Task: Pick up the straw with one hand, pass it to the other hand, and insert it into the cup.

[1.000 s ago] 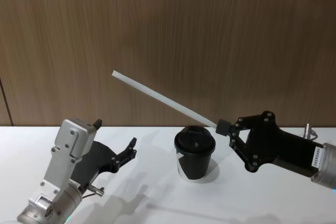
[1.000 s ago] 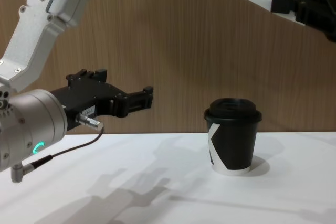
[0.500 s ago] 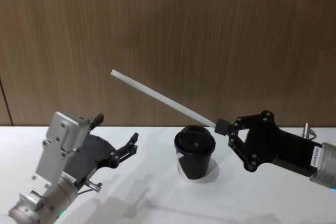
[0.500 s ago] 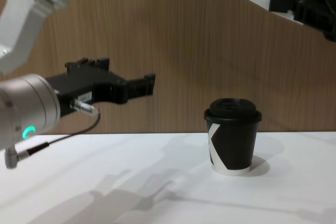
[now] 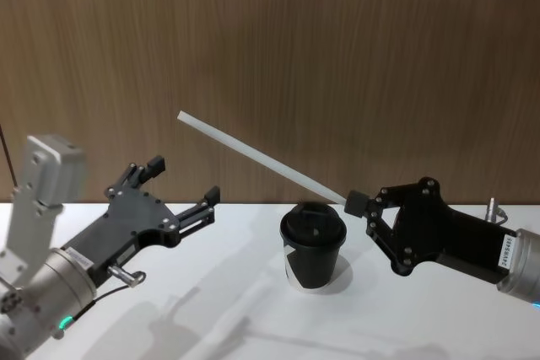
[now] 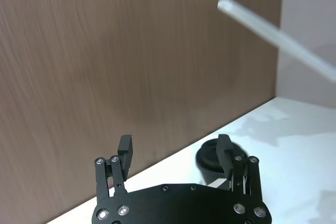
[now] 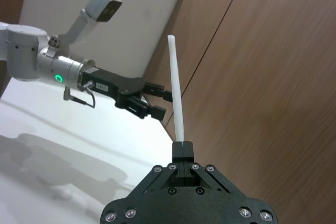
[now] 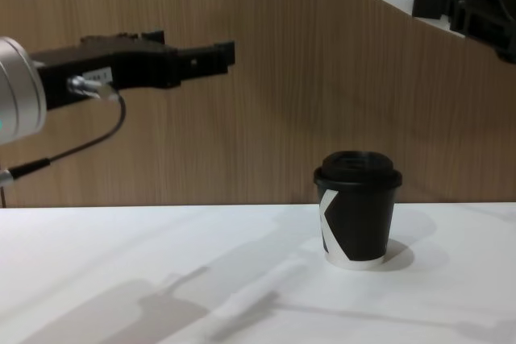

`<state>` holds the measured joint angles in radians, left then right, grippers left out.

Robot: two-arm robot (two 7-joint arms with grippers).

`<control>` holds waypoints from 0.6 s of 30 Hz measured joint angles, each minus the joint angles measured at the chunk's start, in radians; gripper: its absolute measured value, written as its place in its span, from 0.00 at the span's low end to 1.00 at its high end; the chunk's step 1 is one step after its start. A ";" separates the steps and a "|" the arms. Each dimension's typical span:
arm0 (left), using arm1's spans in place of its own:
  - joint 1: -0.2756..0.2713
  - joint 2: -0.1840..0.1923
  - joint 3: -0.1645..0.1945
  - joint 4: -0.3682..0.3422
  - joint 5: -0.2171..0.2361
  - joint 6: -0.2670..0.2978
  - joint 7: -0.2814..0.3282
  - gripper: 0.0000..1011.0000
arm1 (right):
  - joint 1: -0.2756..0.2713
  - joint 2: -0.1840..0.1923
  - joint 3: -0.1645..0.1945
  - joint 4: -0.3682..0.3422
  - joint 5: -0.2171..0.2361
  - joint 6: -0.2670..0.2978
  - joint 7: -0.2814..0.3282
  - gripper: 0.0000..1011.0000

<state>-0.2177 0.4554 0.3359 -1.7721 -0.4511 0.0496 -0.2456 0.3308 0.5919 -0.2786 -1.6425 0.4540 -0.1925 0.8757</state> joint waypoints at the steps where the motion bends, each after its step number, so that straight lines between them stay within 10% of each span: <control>1: 0.003 0.006 -0.009 -0.008 -0.022 0.006 -0.016 0.99 | 0.000 0.000 0.000 0.000 0.000 0.000 0.000 0.00; 18: 0.017 0.063 -0.056 -0.044 -0.219 0.070 -0.191 0.99 | 0.000 0.000 0.000 0.000 0.000 0.000 0.000 0.00</control>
<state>-0.2009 0.5188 0.2795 -1.8164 -0.6705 0.1194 -0.4364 0.3310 0.5919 -0.2790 -1.6426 0.4540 -0.1925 0.8758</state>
